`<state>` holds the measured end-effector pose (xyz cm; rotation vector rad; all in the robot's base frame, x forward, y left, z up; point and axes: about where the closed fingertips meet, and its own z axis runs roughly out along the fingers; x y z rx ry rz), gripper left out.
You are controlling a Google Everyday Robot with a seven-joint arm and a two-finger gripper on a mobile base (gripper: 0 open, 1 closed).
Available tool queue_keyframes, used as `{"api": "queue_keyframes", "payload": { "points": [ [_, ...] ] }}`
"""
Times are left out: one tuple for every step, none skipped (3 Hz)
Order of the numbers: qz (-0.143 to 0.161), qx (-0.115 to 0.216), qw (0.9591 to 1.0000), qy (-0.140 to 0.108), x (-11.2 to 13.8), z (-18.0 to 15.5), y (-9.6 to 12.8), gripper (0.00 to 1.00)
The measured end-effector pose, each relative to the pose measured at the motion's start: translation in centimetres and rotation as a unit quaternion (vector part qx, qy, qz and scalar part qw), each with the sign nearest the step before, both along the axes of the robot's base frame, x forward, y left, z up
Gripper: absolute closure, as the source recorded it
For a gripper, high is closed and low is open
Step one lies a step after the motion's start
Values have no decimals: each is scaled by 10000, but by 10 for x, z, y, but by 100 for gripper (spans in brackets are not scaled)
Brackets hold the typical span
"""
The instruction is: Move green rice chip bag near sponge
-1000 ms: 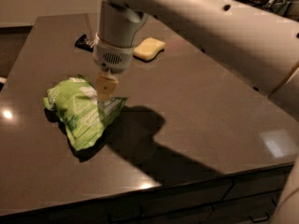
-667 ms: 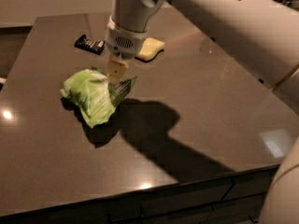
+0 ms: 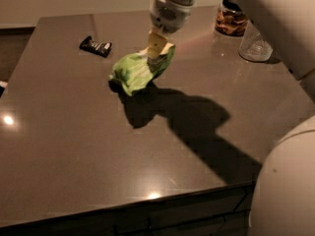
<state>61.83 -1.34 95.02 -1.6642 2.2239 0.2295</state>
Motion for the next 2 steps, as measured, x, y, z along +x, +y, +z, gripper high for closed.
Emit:
{"api": "queue_keyframes", "payload": {
  "points": [
    [-301,-143,9993,-176,20,4,-37,97],
    [-370,-355,9984,-224,25,-5,-55,74]
  ]
}}
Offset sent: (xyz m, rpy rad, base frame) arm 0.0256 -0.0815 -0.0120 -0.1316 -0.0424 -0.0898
